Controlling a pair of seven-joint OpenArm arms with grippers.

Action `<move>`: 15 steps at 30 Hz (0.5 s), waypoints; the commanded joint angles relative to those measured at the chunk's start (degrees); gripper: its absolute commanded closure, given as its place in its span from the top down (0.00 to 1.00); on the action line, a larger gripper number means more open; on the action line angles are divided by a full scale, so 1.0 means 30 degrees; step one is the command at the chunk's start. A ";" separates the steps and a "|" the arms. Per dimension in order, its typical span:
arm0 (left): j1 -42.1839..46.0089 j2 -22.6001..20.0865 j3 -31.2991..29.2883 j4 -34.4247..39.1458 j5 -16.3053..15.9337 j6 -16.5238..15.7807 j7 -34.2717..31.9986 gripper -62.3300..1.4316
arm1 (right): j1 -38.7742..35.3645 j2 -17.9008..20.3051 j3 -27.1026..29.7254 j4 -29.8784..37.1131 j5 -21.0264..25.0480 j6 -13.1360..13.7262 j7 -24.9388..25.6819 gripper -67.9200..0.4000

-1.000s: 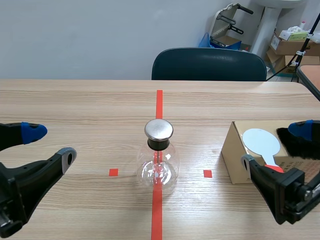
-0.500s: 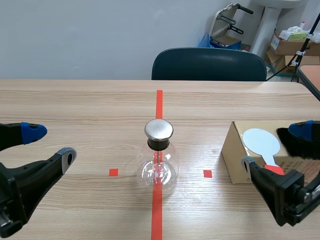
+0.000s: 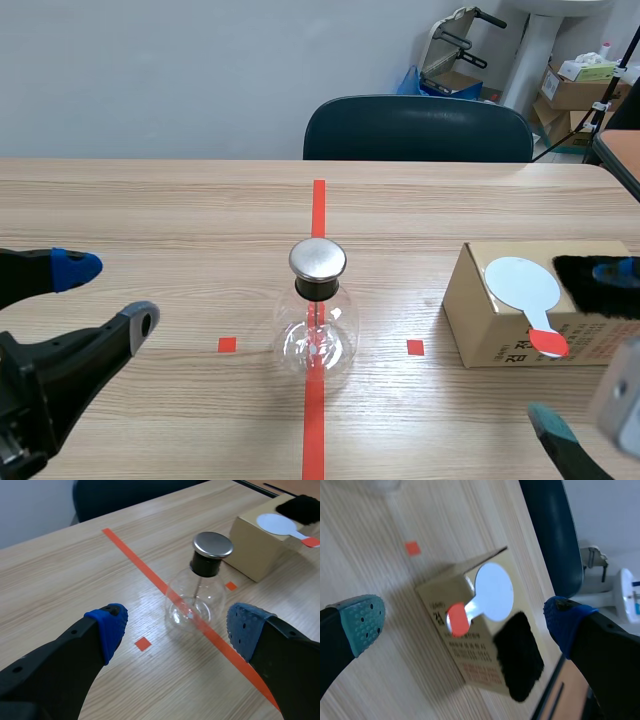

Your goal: Do the electroscope experiment

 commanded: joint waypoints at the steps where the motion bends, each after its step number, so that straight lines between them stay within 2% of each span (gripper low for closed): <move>1: -0.0335 -0.0423 0.0525 0.0379 -0.0124 -0.0036 -0.0291 0.71 | -0.0525 -0.0852 0.0153 0.0066 -0.1297 -0.1202 0.0233 1.00; 4: -0.0816 -0.0976 0.1443 0.0379 -0.0124 -0.0044 -0.0299 0.71 | -0.0816 -0.2040 0.0080 -0.0663 -0.4080 -0.3730 0.0415 1.00; 8: -0.1253 -0.1690 0.2681 0.0379 -0.0124 -0.0029 -0.0364 0.71 | -0.0554 -0.2856 -0.0634 -0.2404 -0.6630 -0.6972 -0.0044 1.00; 15: -0.1530 -0.3075 0.4758 0.0379 -0.0131 -0.0029 -0.1450 0.71 | 0.1530 -0.2892 -0.2244 -0.6040 -0.8837 -1.1723 -0.1982 1.00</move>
